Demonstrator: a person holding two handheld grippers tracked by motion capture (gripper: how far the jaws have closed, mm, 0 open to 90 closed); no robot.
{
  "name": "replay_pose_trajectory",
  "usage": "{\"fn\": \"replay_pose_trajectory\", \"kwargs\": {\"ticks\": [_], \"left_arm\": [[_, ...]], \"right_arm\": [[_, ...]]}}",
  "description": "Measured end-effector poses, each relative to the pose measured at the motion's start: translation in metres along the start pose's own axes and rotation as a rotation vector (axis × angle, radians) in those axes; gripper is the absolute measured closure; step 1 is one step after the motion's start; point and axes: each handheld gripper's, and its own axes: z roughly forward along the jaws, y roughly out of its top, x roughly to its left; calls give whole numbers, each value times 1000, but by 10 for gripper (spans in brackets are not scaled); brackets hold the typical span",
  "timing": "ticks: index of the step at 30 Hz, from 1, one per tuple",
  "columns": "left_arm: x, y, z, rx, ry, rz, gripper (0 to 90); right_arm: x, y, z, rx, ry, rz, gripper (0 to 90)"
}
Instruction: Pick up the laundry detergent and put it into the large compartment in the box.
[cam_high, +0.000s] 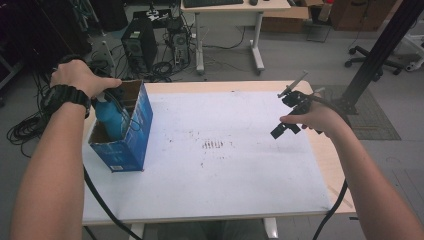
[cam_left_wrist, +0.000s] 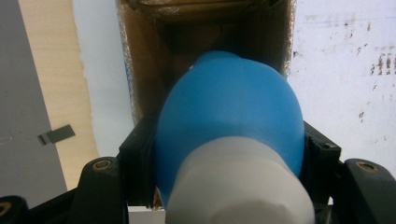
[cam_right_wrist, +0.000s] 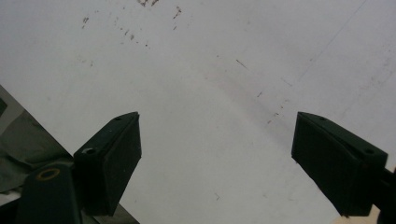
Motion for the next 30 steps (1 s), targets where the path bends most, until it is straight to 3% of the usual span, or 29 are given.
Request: {"fn": "replay_pose_trajectory", "kwargs": {"ticks": [30], "left_arm": [[5,0,37,50,-15,-9,370]], "right_arm": [[1,0,3,7,0,-1,161]]}}
